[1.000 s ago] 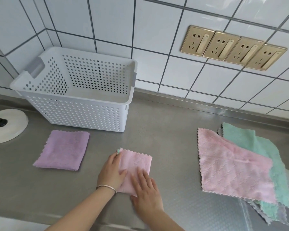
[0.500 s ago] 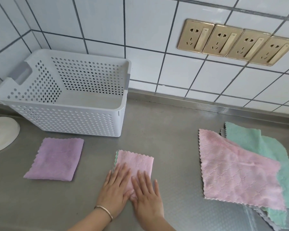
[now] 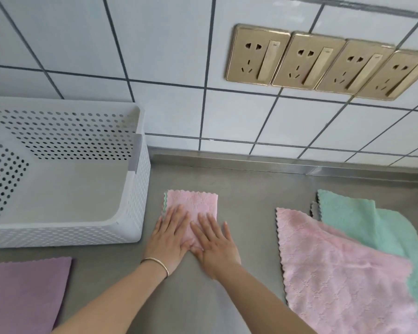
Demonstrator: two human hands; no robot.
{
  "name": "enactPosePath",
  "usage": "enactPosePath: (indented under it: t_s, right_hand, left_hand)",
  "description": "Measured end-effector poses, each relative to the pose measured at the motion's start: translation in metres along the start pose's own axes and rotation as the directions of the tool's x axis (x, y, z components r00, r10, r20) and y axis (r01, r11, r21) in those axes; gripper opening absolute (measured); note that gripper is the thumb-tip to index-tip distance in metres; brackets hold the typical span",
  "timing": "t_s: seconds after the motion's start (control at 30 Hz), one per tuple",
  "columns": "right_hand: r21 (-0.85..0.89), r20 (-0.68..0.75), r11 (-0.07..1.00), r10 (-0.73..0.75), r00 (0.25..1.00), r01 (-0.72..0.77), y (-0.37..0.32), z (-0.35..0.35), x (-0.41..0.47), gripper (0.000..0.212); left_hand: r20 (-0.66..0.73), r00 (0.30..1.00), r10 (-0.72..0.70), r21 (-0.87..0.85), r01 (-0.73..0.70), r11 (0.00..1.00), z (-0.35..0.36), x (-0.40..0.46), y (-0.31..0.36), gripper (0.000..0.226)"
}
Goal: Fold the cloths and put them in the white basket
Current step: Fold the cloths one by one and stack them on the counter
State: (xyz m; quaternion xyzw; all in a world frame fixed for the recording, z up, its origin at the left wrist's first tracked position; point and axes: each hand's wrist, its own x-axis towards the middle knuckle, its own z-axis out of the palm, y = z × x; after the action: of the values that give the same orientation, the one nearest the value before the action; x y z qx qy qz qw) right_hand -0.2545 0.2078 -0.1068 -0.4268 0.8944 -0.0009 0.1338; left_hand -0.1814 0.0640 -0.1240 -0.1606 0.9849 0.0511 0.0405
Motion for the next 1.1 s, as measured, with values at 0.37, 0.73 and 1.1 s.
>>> enactPosePath:
  t_s: [0.37, 0.73, 1.1]
  right_hand:
    - [0.213, -0.091, 0.977, 0.010, 0.996, 0.010, 0.027, -0.029, -0.013, 0.064]
    - [0.190, -0.291, 0.905, 0.423, 0.858, -0.382, 0.111, 0.027, -0.234, 0.040]
    - [0.214, -0.543, 0.944, 0.327, 0.774, -0.249, 0.130, 0.003, -0.232, 0.013]
  left_hand:
    - [0.058, 0.997, -0.048, -0.009, 0.049, 0.999, -0.014, 0.021, 0.009, 0.077]
    - [-0.132, 0.929, 0.346, -0.183, -0.366, 0.912, -0.031, -0.050, 0.132, 0.049]
    - [-0.086, 0.832, 0.549, -0.218, -0.553, 0.804, -0.047, -0.083, 0.254, 0.047]
